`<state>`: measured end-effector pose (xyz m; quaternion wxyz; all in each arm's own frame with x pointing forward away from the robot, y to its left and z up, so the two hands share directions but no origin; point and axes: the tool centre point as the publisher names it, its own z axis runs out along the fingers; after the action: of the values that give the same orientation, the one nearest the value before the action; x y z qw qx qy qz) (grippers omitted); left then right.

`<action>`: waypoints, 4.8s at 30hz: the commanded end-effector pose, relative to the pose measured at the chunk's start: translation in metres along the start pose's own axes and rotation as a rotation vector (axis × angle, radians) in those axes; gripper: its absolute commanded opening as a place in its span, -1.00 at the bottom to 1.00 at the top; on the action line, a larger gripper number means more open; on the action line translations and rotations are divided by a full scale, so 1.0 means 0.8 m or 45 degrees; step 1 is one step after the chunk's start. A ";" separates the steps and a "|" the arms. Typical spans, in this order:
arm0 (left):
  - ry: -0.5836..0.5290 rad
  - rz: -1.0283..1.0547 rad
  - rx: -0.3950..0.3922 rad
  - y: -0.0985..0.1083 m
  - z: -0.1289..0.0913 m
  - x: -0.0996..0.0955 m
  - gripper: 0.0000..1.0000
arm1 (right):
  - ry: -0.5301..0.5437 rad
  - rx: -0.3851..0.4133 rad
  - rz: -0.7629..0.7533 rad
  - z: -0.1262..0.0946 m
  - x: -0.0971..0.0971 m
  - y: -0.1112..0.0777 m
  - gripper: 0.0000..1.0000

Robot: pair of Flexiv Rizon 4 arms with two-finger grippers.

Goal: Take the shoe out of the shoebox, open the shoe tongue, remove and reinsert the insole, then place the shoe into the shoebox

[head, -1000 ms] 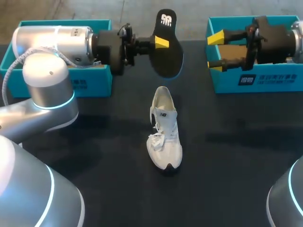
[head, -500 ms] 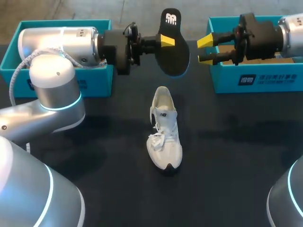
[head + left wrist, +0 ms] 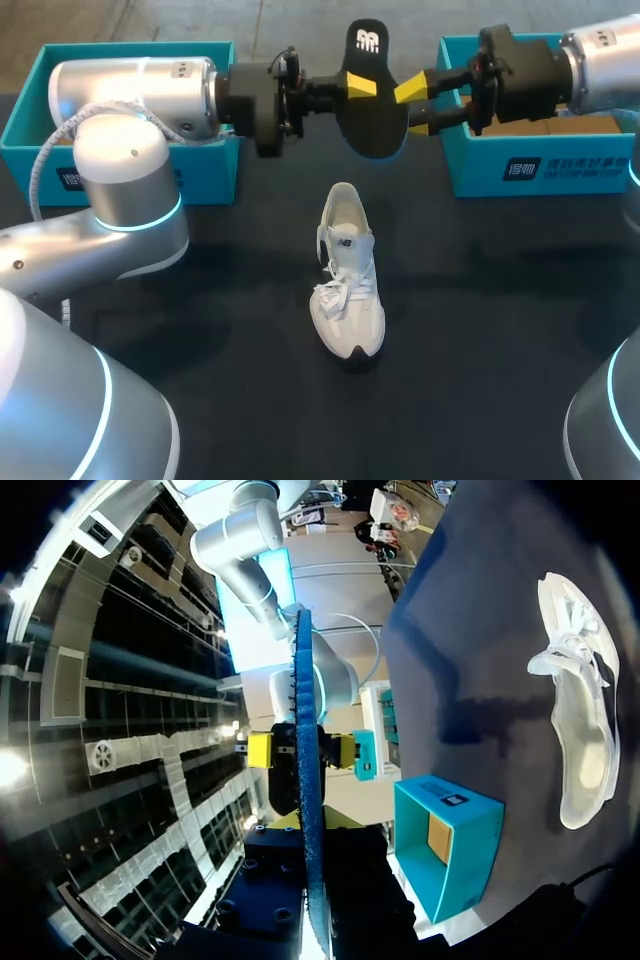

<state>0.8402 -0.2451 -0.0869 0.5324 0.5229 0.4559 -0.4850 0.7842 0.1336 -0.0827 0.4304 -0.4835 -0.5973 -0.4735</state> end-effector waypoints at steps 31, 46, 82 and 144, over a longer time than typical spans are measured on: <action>-0.063 0.014 -0.022 -0.001 0.018 -0.005 -1.00 | 0.019 0.026 0.011 0.024 -0.003 0.006 -0.49; -0.073 0.019 -0.015 -0.005 0.012 -0.005 1.00 | 0.022 0.007 -0.017 0.025 -0.004 0.004 -1.00; 0.248 0.210 0.387 -0.003 -0.103 0.043 1.00 | -0.068 -0.046 -0.668 0.006 -0.006 0.014 -1.00; 0.426 0.242 0.459 0.002 -0.127 0.062 1.00 | -0.054 -0.053 -0.807 0.011 -0.003 0.018 -1.00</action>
<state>0.8496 -0.1464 -0.1403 0.3919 0.7219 0.3926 -0.4137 0.7975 0.1412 -0.0839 0.2396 -0.2916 -0.7174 -0.5856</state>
